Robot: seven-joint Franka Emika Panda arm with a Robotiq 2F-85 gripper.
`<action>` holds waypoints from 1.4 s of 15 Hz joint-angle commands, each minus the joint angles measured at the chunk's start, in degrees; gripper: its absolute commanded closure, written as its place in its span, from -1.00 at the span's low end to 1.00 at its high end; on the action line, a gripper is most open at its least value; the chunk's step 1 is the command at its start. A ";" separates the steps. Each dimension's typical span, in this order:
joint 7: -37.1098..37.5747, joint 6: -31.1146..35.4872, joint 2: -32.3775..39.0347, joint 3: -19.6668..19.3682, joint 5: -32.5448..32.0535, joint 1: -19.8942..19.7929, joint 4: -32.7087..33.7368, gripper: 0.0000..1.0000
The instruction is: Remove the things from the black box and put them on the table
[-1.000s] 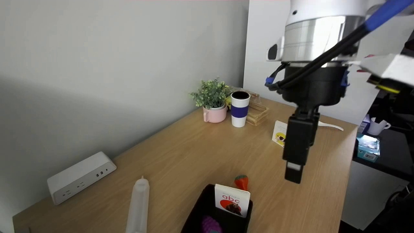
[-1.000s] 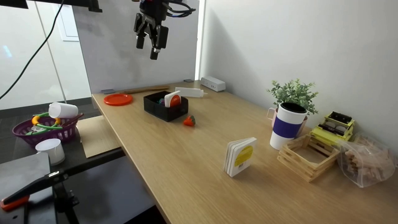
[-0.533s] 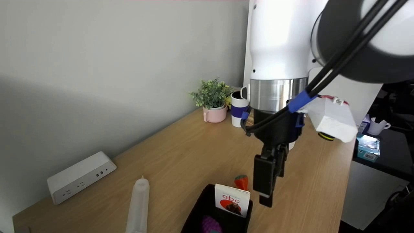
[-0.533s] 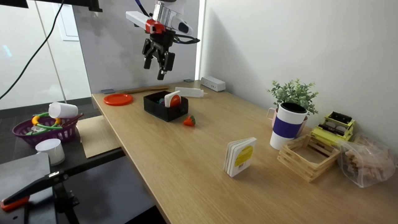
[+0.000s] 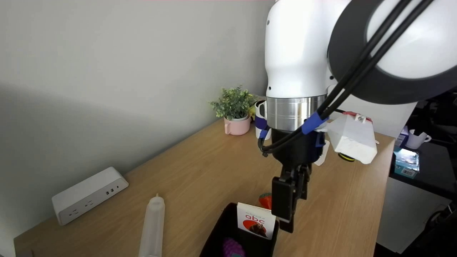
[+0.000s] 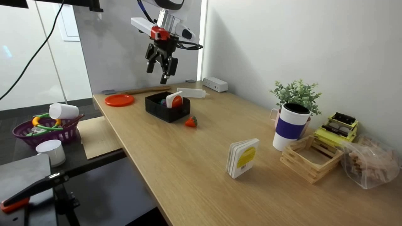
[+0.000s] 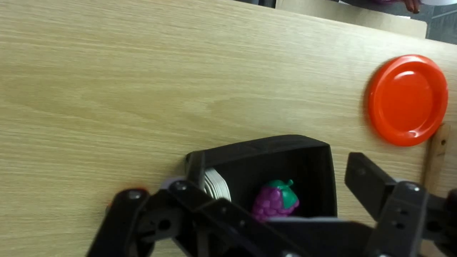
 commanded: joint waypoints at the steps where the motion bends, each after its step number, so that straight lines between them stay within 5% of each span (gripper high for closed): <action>1: -2.29 -1.25 2.75 -1.62 -0.72 0.39 3.48 -1.00; 13: -14.09 -22.28 23.92 -3.76 -8.02 1.03 29.58 -1.00; 14: -12.23 -17.08 19.77 -3.98 -6.52 0.40 22.49 -1.00; 21: -13.71 -18.46 23.09 -3.76 -6.78 0.88 27.26 -1.00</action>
